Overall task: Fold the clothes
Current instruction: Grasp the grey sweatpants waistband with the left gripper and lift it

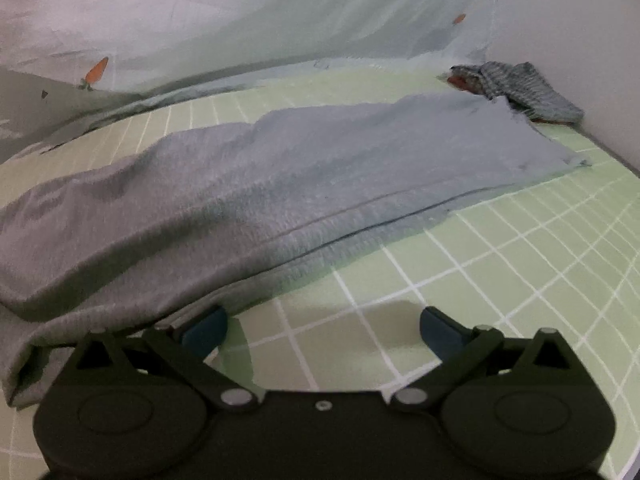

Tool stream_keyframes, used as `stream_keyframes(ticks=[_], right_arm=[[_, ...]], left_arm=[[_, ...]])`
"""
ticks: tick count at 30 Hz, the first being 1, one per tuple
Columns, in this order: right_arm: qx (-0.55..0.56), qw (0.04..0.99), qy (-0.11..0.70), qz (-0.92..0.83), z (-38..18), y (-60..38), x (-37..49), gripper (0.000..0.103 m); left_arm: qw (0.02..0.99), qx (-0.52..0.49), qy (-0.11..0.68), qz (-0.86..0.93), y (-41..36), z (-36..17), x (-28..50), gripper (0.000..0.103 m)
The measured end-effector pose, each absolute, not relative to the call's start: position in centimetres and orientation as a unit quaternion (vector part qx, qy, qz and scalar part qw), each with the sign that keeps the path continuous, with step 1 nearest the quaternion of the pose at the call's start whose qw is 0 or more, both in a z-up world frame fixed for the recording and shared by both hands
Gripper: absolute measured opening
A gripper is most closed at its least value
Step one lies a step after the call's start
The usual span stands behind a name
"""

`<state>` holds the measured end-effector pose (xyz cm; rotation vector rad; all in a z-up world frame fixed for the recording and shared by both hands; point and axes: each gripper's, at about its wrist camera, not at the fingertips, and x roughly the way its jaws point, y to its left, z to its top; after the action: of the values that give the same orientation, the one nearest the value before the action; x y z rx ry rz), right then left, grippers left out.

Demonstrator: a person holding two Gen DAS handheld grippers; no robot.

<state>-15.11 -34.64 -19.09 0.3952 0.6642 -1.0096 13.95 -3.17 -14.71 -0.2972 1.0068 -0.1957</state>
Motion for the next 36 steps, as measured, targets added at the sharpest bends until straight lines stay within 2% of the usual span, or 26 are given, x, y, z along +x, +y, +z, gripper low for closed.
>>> stream_keyframes(ticks=[3, 6, 8, 11, 13, 14, 15, 16, 17, 20, 22, 23, 24, 25, 26, 30, 36], right_arm=[[0.180, 0.808, 0.300, -0.474, -19.2, -34.1, -15.6, 0.103], [0.174, 0.811, 0.290, -0.477, -19.6, -33.7, -15.5, 0.103], [0.173, 0.812, 0.289, -0.476, -19.6, -33.7, -15.6, 0.103], [0.172, 0.813, 0.287, -0.476, -19.7, -33.7, -15.7, 0.103], [0.172, 0.813, 0.287, -0.476, -19.7, -33.7, -15.7, 0.103], [0.172, 0.813, 0.287, -0.476, -19.7, -33.7, -15.6, 0.103], [0.172, 0.813, 0.287, -0.476, -19.7, -33.7, -15.6, 0.103], [0.173, 0.813, 0.287, -0.476, -19.7, -33.8, -15.6, 0.103], [0.173, 0.813, 0.287, -0.476, -19.7, -33.8, -15.6, 0.103], [0.173, 0.814, 0.286, -0.476, -19.8, -33.8, -15.7, 0.103], [0.173, 0.814, 0.287, -0.475, -19.7, -33.8, -15.8, 0.103], [0.174, 0.814, 0.287, -0.474, -19.7, -33.8, -15.9, 0.103], [0.174, 0.814, 0.289, -0.472, -19.6, -33.9, -15.9, 0.103], [0.175, 0.814, 0.290, -0.471, -19.6, -33.9, -15.8, 0.103], [0.176, 0.815, 0.296, -0.467, -19.5, -34.0, -15.9, 0.103], [0.187, 0.818, 0.326, -0.435, -18.8, -34.9, -16.2, 0.103], [0.206, 0.817, 0.331, -0.424, -18.5, -35.6, -17.0, 0.103]], left_arm=[[0.866, -0.192, 0.445, -0.124, -0.6, -14.0, 13.4, 0.017], [0.876, -0.239, 0.389, -0.154, 2.5, -13.1, 12.0, 0.016], [0.869, -0.252, 0.407, -0.127, 3.6, -14.0, 11.9, 0.017], [0.849, -0.257, 0.453, -0.082, 4.3, -16.0, 11.8, 0.029], [0.847, -0.263, 0.454, -0.080, 4.3, -16.4, 11.2, 0.041], [0.850, -0.261, 0.451, -0.084, 4.2, -16.3, 10.9, 0.053], [0.852, -0.256, 0.448, -0.089, 4.0, -16.1, 10.7, 0.070], [0.853, -0.255, 0.447, -0.091, 3.8, -16.0, 10.7, 0.077], [0.853, -0.254, 0.446, -0.093, 3.6, -15.8, 10.7, 0.082], [0.852, -0.254, 0.451, -0.076, 3.0, -16.0, 11.1, 0.083], [0.853, -0.253, 0.452, -0.063, 2.5, -16.1, 11.6, 0.082], [0.855, -0.251, 0.450, -0.056, 2.4, -16.1, 11.6, 0.076], [0.856, -0.247, 0.452, -0.050, 2.3, -16.0, 11.7, 0.054], [0.856, -0.243, 0.454, -0.043, 2.2, -15.9, 11.7, 0.042], [0.856, -0.240, 0.456, -0.035, 2.2, -15.8, 11.8, 0.022], [0.859, -0.253, 0.444, -0.033, 2.3, -14.7, 11.4, 0.019], [0.903, -0.157, 0.385, -0.104, -2.5, -9.8, 10.6, 0.018]])
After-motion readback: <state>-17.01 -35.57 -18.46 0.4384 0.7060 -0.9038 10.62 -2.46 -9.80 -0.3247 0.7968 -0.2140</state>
